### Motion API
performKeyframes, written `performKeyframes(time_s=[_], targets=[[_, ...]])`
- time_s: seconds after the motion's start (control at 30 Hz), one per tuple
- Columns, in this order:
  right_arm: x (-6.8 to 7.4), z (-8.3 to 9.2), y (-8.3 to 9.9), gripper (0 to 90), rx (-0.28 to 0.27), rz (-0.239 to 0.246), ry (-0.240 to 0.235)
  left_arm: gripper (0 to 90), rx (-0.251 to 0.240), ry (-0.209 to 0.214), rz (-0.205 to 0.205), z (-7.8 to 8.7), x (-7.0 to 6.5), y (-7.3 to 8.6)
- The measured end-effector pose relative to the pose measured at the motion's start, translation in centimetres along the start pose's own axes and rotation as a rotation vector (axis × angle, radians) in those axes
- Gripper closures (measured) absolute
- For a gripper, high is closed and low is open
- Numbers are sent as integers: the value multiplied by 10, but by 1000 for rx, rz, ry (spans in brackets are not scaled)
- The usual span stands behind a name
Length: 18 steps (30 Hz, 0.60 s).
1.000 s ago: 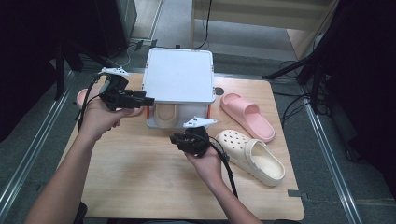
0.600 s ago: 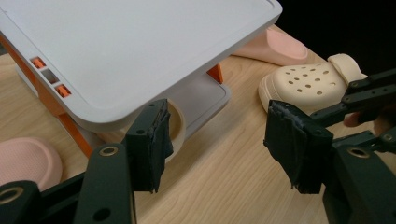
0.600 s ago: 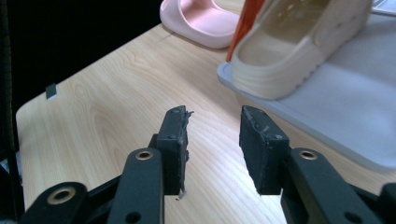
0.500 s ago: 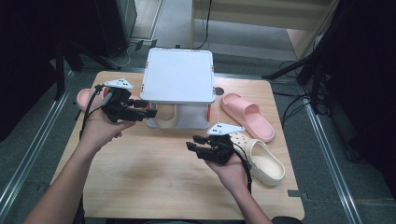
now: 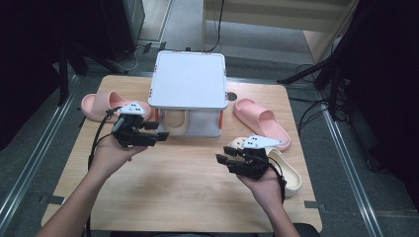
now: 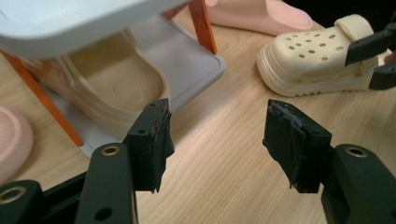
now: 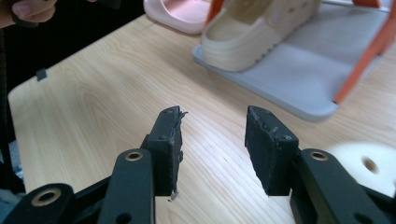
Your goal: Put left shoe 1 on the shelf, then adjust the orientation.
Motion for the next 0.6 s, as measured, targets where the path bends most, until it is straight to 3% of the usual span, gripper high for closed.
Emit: performKeyframes(time_s=[0.27, 0.6], targets=[[-16, 18, 6, 567, -15, -17, 41, 406, 22, 12, -4, -15, -4, 15], [-34, 36, 15, 565, -22, -46, 103, 406, 47, 34, -43, -36, -9, 16]])
Point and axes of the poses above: each handheld gripper's, and its own axes: z roughly backward along the jaws, y roughly out of its underside, x roughly to its left, the point moved 7 cm from there along -z, roughly forward along the jaws, and after that the axes turned 7 degrees about -z, right-handed, at the moved point
